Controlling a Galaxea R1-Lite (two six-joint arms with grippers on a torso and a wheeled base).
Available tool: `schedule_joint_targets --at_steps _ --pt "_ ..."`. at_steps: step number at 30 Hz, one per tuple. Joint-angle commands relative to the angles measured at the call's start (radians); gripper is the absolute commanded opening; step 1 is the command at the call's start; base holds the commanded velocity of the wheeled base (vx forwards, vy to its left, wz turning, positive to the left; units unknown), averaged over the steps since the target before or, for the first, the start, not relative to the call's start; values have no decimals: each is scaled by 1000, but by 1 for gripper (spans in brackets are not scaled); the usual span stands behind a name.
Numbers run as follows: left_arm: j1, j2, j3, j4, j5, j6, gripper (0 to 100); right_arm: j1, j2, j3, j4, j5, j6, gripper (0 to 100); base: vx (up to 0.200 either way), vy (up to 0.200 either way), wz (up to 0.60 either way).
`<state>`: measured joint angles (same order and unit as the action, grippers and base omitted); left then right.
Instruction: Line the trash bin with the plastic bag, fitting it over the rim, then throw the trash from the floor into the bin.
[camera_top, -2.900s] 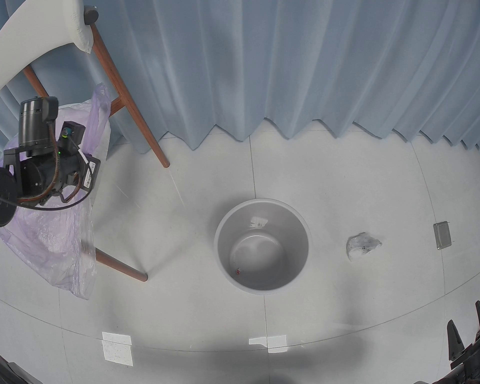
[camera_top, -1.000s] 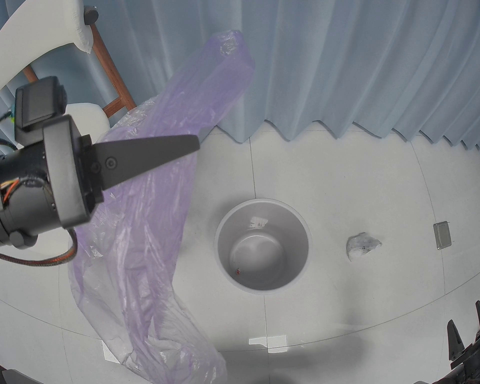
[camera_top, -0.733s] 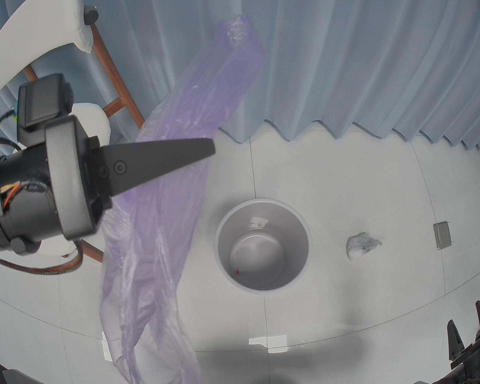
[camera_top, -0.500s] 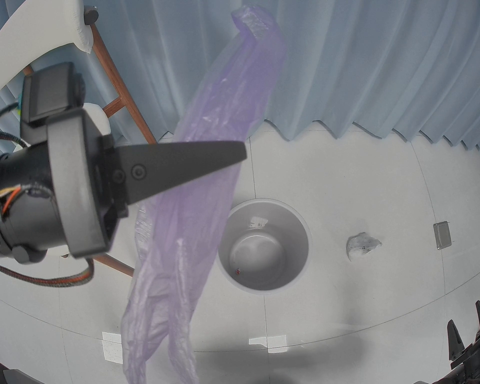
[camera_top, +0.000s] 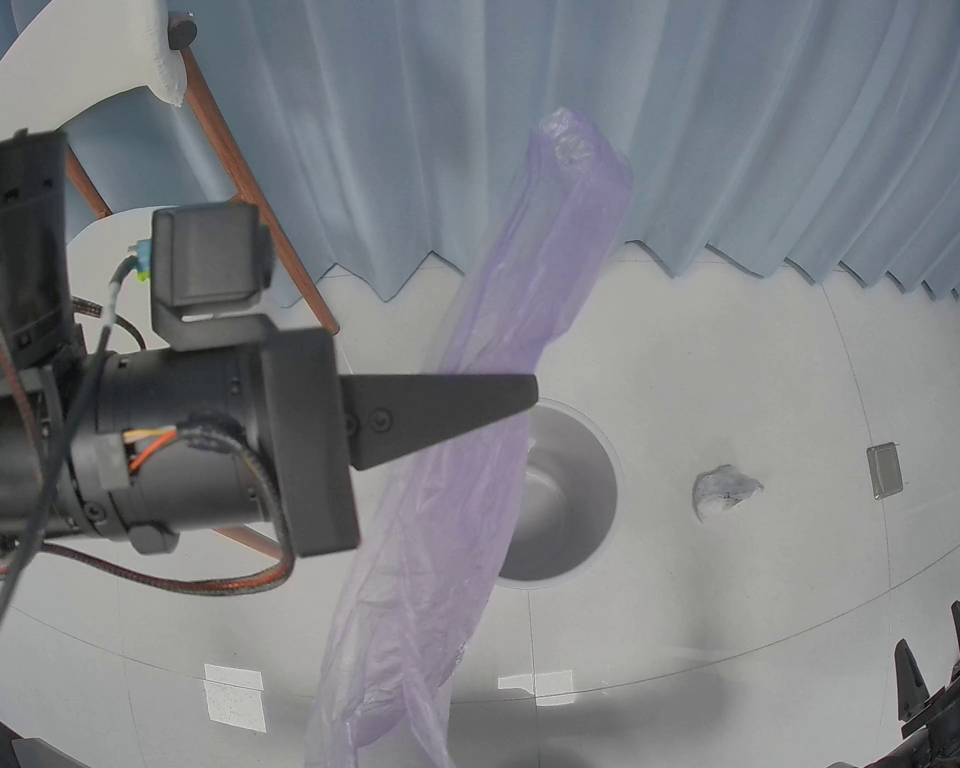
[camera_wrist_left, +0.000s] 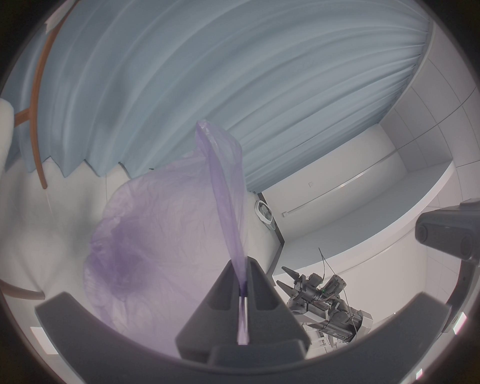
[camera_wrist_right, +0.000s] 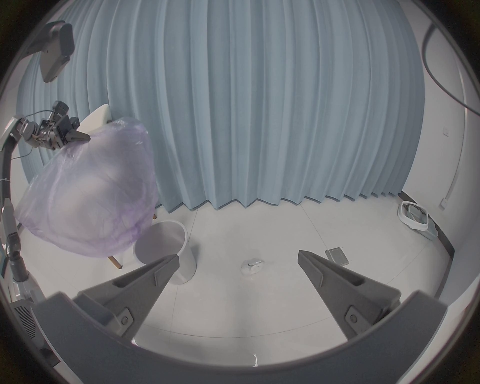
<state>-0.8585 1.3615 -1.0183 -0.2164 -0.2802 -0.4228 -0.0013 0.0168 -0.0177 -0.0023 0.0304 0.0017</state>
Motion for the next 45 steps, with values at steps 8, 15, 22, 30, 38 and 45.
schedule_joint_targets --at_steps 8,15,22,30,38,45 --pt "153 128 -2 -38 -99 64 0 0 -17 18 -1 0 0 100 0 0 0" --pt "262 280 -9 -175 -120 213 0 0 -17 18 1 0 0 100 0 0 0" --pt "294 358 -115 -221 -106 219 0 0 -17 18 1 2 -6 100 0 0 0" --pt "309 372 -281 -92 15 289 0 0 -17 16 2 5 -20 100 0 0 0" --pt "234 406 -284 -104 210 351 0 110 399 -186 -257 31 40 100 0 0 0" --pt "154 396 -180 -198 167 355 0 238 943 -370 -329 49 274 100 0 0 0"
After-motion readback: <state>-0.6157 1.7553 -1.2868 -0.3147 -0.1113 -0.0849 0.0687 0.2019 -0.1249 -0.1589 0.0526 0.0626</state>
